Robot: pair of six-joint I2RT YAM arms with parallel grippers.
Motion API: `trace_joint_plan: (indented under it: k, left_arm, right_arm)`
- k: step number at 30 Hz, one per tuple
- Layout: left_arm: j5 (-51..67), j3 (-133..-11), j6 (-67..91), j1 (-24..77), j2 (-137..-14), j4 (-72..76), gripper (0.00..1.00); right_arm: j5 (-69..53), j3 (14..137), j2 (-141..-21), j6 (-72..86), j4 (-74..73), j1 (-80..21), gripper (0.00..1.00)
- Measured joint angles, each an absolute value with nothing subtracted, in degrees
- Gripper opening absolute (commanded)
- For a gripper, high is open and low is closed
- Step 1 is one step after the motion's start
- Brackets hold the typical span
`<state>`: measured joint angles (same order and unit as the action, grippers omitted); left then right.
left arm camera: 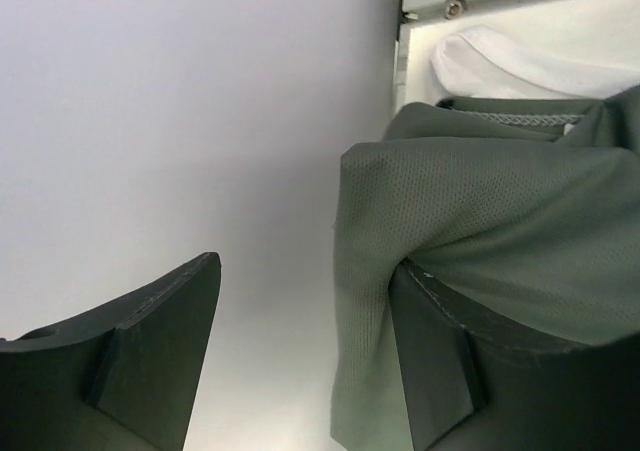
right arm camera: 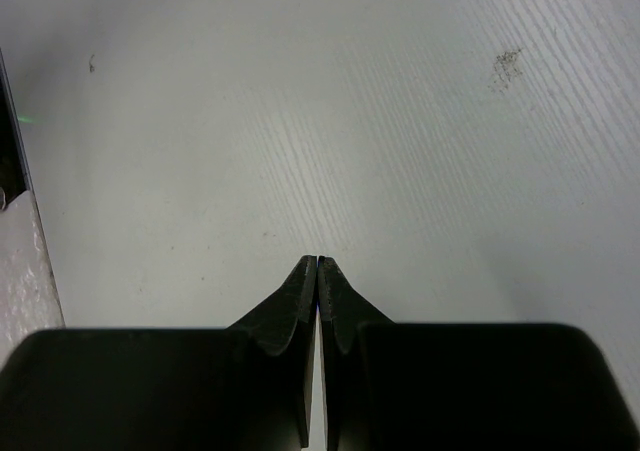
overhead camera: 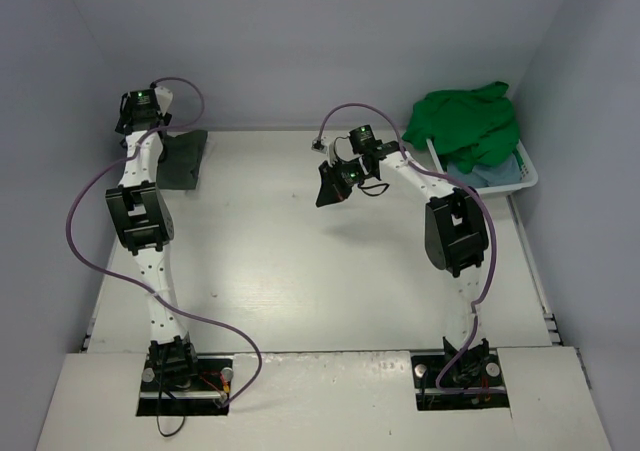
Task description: Fold and stack the t-shirts
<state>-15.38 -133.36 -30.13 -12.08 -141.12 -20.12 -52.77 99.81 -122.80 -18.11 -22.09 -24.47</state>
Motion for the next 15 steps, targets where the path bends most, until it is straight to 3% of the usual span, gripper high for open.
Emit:
trace_joint_plan:
  k: [7,15]
  left_arm:
    - [-13.82,-134.8,-28.71,-12.08,-141.12,-21.08,0.63]
    - [-4.49,-136.53,-22.09,-12.14,-141.12,-31.07,0.63]
  right_arm:
    - [-52.95,99.79,-122.8,-18.2,-22.09,-24.47,0.0]
    - [-52.99,99.79,-122.8,-18.35,-22.09,-24.47,0.0]
